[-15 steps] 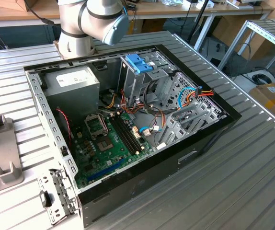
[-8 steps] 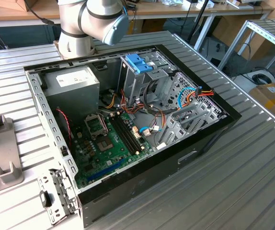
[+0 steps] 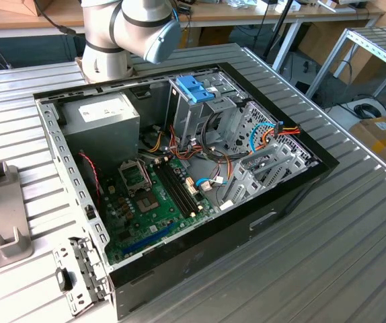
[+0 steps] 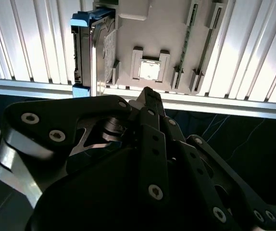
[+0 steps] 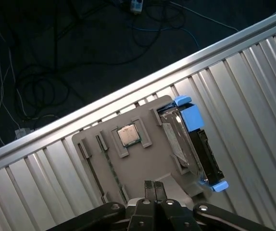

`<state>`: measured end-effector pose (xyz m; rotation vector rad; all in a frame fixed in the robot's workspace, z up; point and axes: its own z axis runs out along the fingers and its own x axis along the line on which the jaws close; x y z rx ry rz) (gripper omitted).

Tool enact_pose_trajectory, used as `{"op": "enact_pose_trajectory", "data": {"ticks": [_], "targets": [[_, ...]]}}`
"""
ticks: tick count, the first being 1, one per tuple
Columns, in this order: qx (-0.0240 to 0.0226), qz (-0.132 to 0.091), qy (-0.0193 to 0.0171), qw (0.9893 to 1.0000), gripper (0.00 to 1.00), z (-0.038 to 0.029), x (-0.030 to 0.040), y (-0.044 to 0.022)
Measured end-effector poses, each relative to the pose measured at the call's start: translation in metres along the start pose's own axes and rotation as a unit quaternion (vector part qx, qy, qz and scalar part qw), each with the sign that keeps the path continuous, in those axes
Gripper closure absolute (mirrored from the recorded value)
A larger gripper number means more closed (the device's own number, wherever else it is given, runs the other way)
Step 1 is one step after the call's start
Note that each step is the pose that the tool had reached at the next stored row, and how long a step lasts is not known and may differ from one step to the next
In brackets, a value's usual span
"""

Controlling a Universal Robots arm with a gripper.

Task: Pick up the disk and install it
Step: 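Pick up the disk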

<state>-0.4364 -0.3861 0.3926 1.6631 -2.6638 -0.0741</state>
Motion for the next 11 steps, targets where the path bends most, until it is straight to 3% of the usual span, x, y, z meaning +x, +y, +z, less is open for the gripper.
{"op": "enact_pose_trajectory", "data": {"ticks": [11], "targets": [[-0.0006,-0.025,0.001,0.9997,0.9,0.0,0.0,0.0]]}}
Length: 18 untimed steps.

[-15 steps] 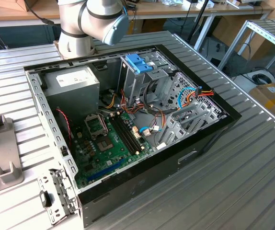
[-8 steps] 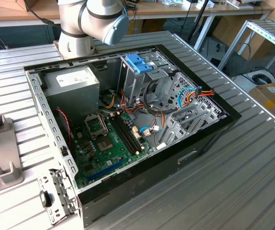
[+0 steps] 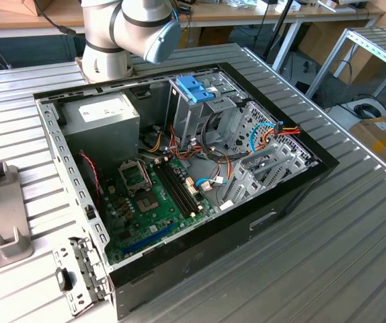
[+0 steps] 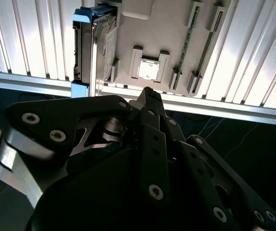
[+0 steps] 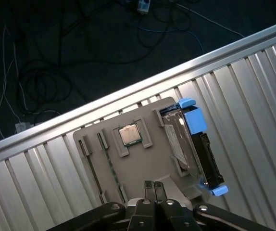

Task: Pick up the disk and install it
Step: 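Pick up the disk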

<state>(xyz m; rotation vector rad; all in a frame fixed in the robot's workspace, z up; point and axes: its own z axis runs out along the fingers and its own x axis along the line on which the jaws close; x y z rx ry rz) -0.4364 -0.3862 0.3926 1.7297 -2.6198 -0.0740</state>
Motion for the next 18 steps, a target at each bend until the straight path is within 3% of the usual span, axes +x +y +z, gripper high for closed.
{"op": "enact_pose_trajectory", "data": {"ticks": [18], "targets": [[-0.0008,-0.034,0.0014,0.9994,0.9,0.0,0.0,0.0]]}}
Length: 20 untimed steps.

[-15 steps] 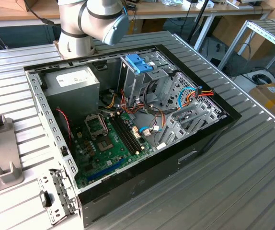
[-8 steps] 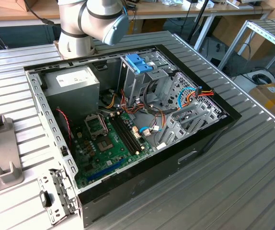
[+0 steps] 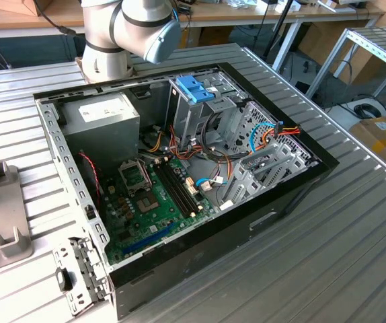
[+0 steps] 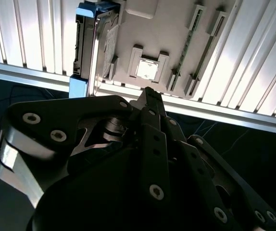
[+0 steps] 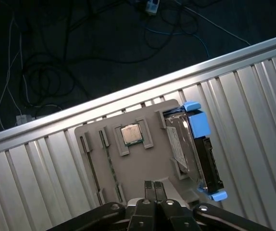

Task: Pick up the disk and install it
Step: 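Pick up the disk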

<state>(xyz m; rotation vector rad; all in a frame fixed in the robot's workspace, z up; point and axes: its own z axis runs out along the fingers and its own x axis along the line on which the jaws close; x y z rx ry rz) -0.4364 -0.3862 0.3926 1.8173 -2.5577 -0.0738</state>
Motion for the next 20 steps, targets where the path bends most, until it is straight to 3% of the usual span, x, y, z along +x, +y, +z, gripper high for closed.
{"op": "enact_pose_trajectory", "data": {"ticks": [20], "targets": [[-0.001,-0.041,0.0016,0.9992,0.9,0.0,0.0,0.0]]}}
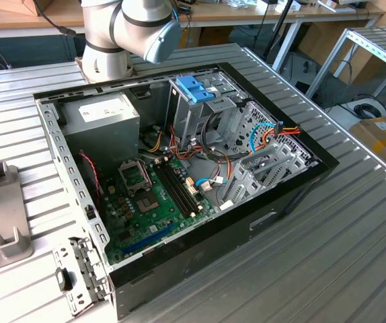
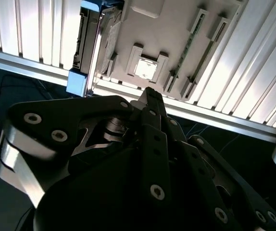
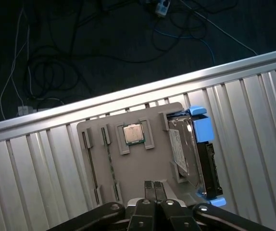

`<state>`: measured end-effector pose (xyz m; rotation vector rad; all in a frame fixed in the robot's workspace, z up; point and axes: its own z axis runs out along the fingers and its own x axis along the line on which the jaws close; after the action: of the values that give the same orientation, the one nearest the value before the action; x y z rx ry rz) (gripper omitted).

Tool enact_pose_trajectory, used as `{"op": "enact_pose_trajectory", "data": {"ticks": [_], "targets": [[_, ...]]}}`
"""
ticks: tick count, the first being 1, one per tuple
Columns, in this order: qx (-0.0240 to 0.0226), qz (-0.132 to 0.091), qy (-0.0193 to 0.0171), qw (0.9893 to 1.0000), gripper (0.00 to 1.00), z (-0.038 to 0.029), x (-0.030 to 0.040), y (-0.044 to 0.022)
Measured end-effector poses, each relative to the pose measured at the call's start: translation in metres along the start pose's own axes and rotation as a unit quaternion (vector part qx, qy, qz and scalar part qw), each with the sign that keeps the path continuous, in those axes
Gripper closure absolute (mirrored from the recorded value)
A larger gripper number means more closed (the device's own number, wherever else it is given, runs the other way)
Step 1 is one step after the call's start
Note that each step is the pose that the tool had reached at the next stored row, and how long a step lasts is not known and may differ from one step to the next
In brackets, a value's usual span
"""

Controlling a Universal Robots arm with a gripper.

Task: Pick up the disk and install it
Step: 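Pick up the disk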

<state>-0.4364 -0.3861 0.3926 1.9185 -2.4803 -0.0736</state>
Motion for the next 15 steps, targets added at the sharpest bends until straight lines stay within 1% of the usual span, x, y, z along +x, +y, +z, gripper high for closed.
{"op": "enact_pose_trajectory", "data": {"ticks": [15], "targets": [[-0.0006,-0.027,0.0011,0.9996,0.9,0.0,0.0,0.0]]}}
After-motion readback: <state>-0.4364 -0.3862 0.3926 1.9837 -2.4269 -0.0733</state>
